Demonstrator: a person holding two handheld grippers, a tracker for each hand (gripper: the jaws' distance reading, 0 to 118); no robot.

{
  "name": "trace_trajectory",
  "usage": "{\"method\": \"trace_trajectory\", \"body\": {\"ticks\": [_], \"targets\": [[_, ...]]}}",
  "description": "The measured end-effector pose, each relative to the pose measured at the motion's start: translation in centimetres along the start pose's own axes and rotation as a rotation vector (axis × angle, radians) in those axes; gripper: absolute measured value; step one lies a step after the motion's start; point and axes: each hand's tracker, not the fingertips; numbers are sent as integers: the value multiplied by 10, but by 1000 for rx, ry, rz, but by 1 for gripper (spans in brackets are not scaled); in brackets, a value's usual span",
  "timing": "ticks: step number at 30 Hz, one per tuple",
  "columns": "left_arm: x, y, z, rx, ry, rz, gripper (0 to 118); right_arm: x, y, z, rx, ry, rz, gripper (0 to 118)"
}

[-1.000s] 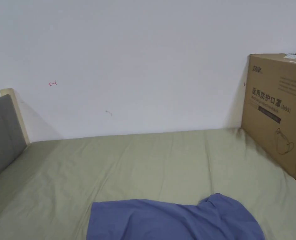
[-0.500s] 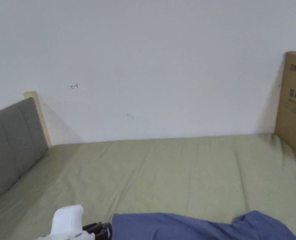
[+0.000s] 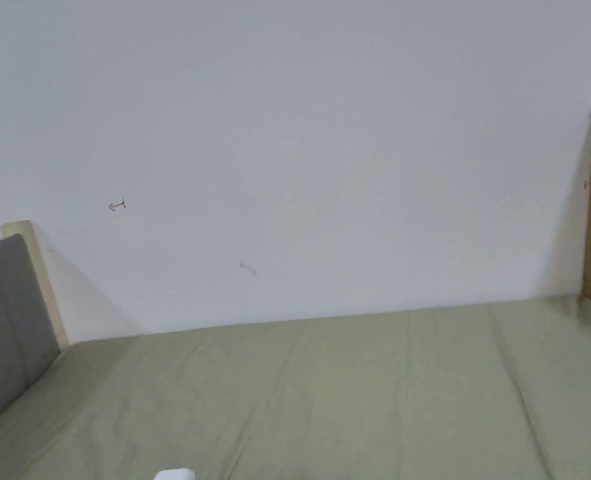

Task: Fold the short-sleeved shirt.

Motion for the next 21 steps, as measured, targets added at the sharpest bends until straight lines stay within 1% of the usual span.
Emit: {"method": "trace_trajectory", "body": {"ticks": [2,3,4,5,6,7,8,9,10,12,14,16,17,18,19,20,21], "targets": [[0,4,-17,1,-12,-36,110,2,-6,-6,-18,-6,17,0],[5,3,-20,-16,-37,-55,104,3,-9,-8,-29,-13,25,0],[12,-1,-21,-33,-72,-80,96,4,-10,-9,-35,-16,26,0],[16,-5,-21,-30,-11,-144,92,5,-12,-10,-41,-17,25,0],[20,-10,-16,8,32,-178,86,6,-12,-11,-48,-18,20,0],[21,-11,-14,-2,6,-137,79,7,-13,-11,-49,-20,14,0],[20,-10,-10,0,-14,-93,62,8,-12,-10,-48,-21,4,0],[18,-8,-4,9,-5,-85,39,10,-11,-9,-40,-19,-8,0],[19,-9,3,23,-3,-101,4,12,-9,-7,-28,-15,-15,0],[19,-10,17,37,-3,-181,3,20,1,-8,7,5,-18,0],[17,-12,34,7,-22,-193,3,37,23,-23,8,-1,-21,0],[14,-15,54,51,28,-226,3,63,47,-50,-39,-30,-46,0],[2,-9,55,60,41,-229,3,77,60,-68,-104,-13,-70,4],[-2,-9,62,68,51,-224,3,90,72,-90,-152,11,-106,22],[-7,-9,68,67,51,-220,3,101,81,-111,-226,24,-120,56],[-10,-9,71,69,48,-217,3,108,86,-129,-292,-4,-129,103],[2,-20,90,71,46,-213,3,117,88,-151,-363,-26,-145,116]]}}
